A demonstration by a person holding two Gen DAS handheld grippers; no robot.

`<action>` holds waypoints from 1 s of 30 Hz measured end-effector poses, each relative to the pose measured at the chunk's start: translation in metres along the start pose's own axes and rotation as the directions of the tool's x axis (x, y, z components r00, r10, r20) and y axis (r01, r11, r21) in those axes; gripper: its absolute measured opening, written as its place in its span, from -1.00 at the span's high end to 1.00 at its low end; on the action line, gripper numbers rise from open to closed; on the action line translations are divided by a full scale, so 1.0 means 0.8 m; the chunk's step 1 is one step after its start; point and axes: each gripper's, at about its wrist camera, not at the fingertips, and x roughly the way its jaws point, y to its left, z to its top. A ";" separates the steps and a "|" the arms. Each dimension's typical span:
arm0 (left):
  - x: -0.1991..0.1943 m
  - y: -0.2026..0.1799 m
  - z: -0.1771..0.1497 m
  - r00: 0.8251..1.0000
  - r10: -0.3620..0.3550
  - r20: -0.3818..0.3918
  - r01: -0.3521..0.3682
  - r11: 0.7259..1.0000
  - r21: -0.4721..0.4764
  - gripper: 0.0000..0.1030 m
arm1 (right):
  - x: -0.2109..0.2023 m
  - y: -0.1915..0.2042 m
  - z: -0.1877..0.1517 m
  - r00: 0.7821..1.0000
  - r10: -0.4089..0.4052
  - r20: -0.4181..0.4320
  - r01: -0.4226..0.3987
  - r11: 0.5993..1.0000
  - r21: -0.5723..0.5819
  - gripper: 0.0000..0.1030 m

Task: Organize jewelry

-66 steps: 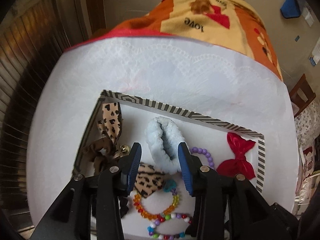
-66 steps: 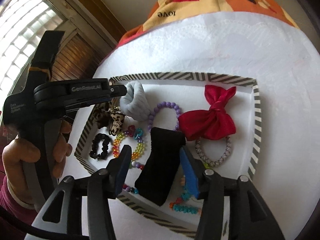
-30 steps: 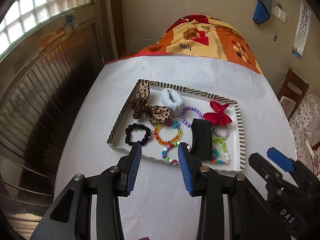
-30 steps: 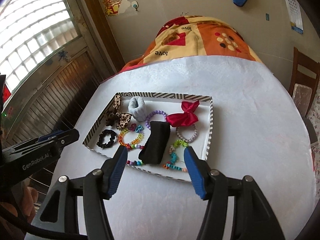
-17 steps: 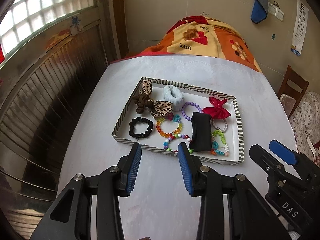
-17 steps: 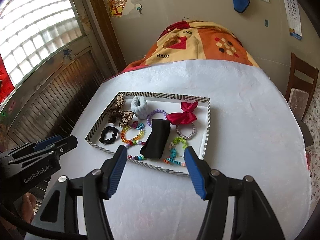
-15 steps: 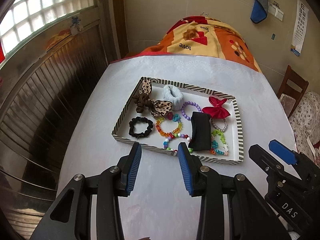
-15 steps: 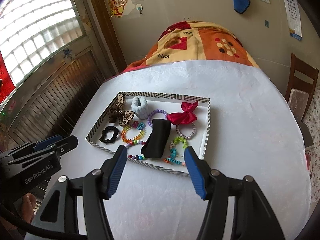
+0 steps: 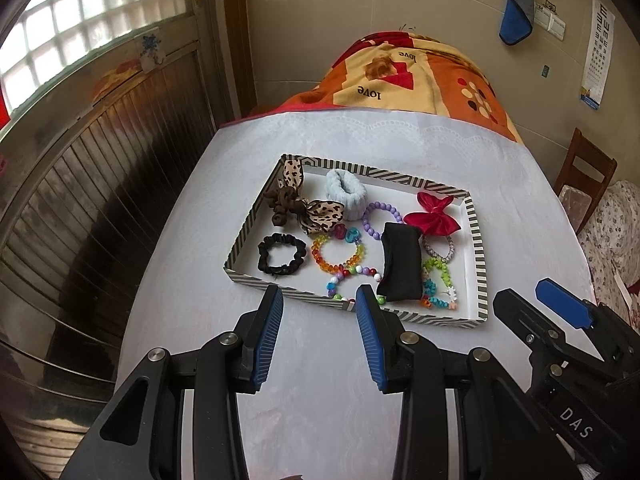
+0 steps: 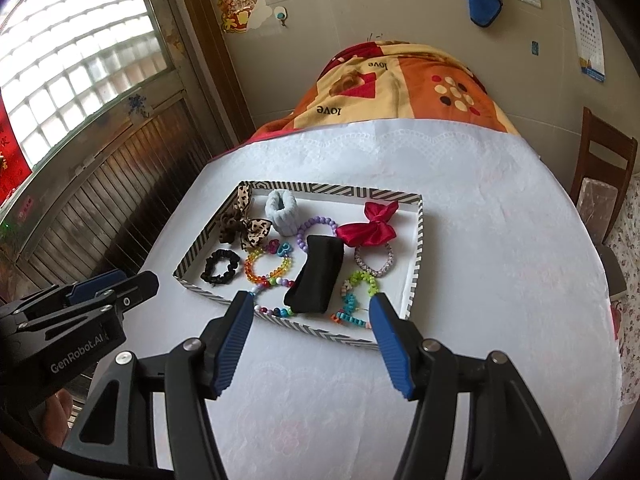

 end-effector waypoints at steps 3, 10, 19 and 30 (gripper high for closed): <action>0.000 0.000 0.000 1.000 0.000 0.000 0.000 1.000 0.002 0.46 | 0.000 0.000 0.000 1.000 -0.002 -0.001 0.002 1.000 -0.001 -0.23; 0.006 -0.003 0.008 1.000 0.004 -0.003 -0.004 1.000 0.014 0.46 | 0.004 -0.001 0.000 1.000 0.000 -0.003 0.000 1.000 0.002 -0.23; 0.011 -0.005 0.010 1.000 0.002 -0.006 -0.002 1.000 0.021 0.46 | 0.012 -0.008 0.003 1.000 0.004 -0.015 -0.004 1.000 0.009 -0.24; 0.015 -0.014 0.014 1.000 0.003 -0.007 -0.002 0.999 0.034 0.46 | 0.013 -0.008 0.003 1.000 0.002 -0.013 -0.002 1.000 0.008 -0.25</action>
